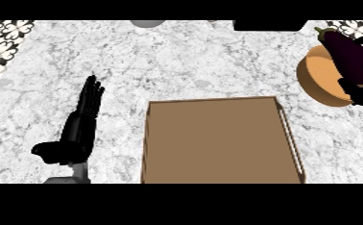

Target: Pick the eggplant from the tray and place it in the pot

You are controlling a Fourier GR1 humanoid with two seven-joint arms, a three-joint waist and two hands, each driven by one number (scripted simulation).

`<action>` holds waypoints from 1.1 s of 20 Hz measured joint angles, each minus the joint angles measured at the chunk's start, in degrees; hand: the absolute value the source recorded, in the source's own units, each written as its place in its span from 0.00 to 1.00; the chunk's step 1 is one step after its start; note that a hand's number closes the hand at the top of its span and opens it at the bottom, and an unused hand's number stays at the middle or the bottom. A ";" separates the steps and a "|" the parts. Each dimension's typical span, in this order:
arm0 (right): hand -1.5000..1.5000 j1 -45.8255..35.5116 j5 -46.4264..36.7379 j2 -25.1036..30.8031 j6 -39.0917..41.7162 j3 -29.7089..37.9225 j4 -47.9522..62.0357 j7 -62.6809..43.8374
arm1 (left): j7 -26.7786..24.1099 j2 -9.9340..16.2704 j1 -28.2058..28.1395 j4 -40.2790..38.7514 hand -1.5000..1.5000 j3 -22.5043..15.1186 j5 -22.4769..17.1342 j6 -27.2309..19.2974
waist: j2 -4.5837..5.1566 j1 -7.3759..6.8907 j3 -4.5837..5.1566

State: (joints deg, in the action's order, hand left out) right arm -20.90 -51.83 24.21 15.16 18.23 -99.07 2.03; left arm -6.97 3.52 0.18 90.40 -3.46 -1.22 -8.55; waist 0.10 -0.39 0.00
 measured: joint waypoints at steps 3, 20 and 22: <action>1.00 -2.67 0.04 3.00 -3.29 2.39 9.69 4.38 | -0.51 -0.12 -0.24 -0.25 0.50 0.20 -0.19 0.30 | 0.06 -0.19 0.00; 0.00 -18.31 -5.20 13.29 -11.55 2.36 60.26 17.18 | 0.52 -1.36 1.01 0.08 0.50 -1.11 1.39 0.00 | 0.56 -1.57 -0.09; 0.00 -19.16 -6.17 14.05 -12.00 2.59 64.83 15.93 | 0.14 -1.24 0.46 0.36 0.50 -1.11 1.46 0.11 | 0.62 -1.74 -0.10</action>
State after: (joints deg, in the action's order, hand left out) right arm -40.05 -58.00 38.26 3.16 20.81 -34.25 17.95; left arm -6.83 2.28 0.64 90.76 -4.57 0.24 -8.44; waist 0.72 -2.13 -0.10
